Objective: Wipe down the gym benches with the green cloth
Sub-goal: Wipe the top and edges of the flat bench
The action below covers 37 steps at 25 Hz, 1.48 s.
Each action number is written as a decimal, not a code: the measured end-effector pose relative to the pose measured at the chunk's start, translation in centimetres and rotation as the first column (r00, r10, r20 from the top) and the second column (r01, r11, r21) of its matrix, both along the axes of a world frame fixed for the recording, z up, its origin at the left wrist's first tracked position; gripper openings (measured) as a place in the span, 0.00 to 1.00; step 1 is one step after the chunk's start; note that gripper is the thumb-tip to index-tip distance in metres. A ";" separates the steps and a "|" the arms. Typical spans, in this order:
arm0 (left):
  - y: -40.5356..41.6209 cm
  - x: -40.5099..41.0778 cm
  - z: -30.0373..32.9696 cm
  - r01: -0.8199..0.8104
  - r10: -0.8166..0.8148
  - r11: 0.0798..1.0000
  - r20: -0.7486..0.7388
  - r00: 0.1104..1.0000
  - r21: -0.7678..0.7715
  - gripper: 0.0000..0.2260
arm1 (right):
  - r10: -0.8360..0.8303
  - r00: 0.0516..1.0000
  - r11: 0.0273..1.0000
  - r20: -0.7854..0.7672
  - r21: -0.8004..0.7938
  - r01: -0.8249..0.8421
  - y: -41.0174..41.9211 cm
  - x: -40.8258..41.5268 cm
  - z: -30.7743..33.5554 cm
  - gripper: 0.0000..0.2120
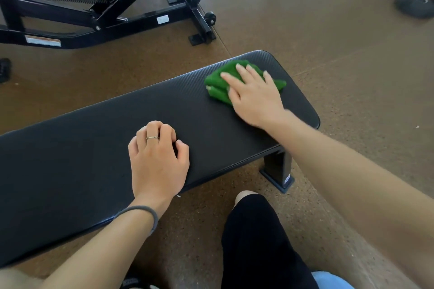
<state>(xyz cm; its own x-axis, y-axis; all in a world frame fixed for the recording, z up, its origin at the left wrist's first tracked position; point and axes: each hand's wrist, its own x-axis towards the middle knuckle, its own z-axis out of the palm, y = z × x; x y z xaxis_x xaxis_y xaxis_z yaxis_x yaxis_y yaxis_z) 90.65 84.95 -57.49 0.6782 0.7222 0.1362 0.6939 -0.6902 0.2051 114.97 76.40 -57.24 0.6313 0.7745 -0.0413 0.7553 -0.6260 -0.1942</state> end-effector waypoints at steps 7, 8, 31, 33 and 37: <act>-0.5 -0.1 0.1 0.001 -0.001 0.999 -0.012 1.000 0.036 0.05 | 0.007 0.998 0.995 0.069 0.103 -0.014 -2.6 -7.3 -0.9 0.25; -0.5 -0.1 0.1 -0.001 0.001 0.999 -0.016 1.000 0.037 0.05 | 0.049 0.997 0.995 0.066 0.088 -0.054 -3.1 -7.9 -1.1 0.24; -0.7 0.1 0.2 -0.022 0.022 1.000 -0.006 1.000 0.014 0.07 | -0.294 0.955 0.955 0.023 0.053 0.293 -2.5 4.5 -0.6 0.24; -0.7 0.3 0.4 -0.019 0.019 1.000 0.000 1.000 0.005 0.07 | -0.293 0.954 0.956 -0.057 0.014 0.294 -0.8 6.4 0.1 0.24; -1.1 0.1 0.4 -0.015 0.015 1.000 0.008 1.000 -0.001 0.10 | -0.381 0.925 0.922 0.019 0.079 0.378 -6.3 2.2 -0.1 0.23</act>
<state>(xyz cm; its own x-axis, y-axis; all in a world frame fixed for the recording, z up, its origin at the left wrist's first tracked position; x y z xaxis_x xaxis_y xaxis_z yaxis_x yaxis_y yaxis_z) 90.74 83.85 -57.10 0.6660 0.7325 0.1407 0.7026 -0.6794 0.2117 117.17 70.05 -57.38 0.8785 0.4767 0.0319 0.4707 -0.8521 -0.2288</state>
